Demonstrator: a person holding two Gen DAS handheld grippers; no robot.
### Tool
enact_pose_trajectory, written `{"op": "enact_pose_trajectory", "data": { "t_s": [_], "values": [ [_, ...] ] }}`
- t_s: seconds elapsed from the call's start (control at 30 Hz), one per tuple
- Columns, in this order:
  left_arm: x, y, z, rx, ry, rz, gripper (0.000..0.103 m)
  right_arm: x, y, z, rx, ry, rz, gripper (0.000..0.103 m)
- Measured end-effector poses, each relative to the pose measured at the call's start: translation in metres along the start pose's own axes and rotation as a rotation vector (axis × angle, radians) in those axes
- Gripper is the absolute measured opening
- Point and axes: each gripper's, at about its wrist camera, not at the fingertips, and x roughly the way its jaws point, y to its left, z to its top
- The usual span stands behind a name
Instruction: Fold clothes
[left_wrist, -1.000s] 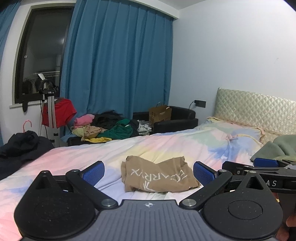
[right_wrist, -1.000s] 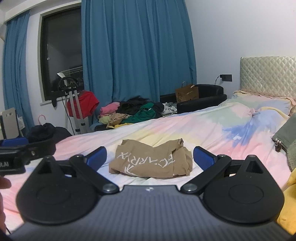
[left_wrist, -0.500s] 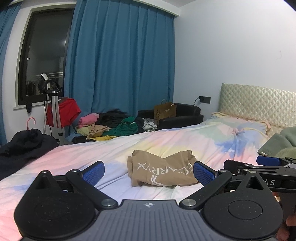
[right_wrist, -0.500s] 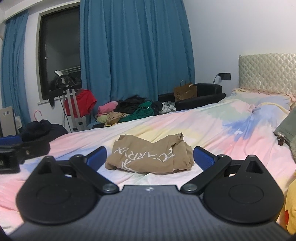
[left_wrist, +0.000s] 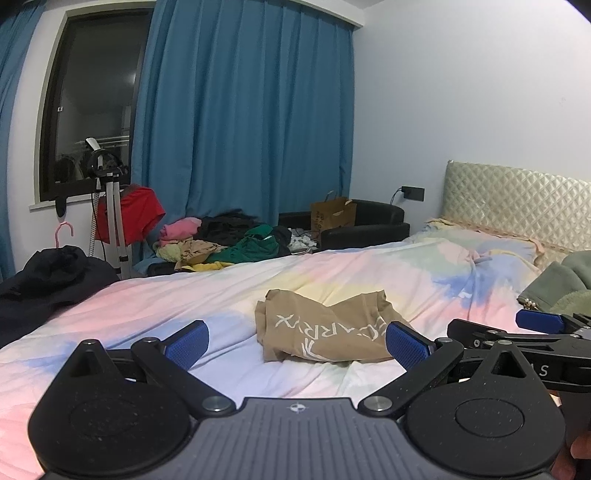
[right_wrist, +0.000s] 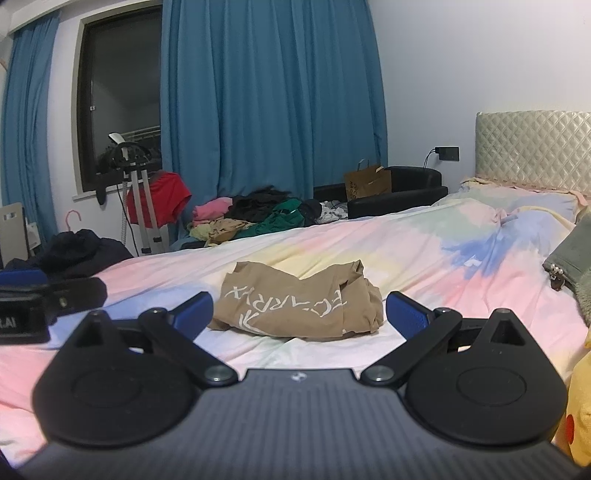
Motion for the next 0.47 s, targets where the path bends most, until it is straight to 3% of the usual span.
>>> {"op": "enact_pose_trajectory", "data": {
  "t_s": [0.47],
  "values": [
    [-0.0034,0.0009,0.0012,0.007,-0.010,0.045,0.103,0.0011,-0.0002,-0.0007,0.013,0.003,-0.009,0.102]
  ]
}}
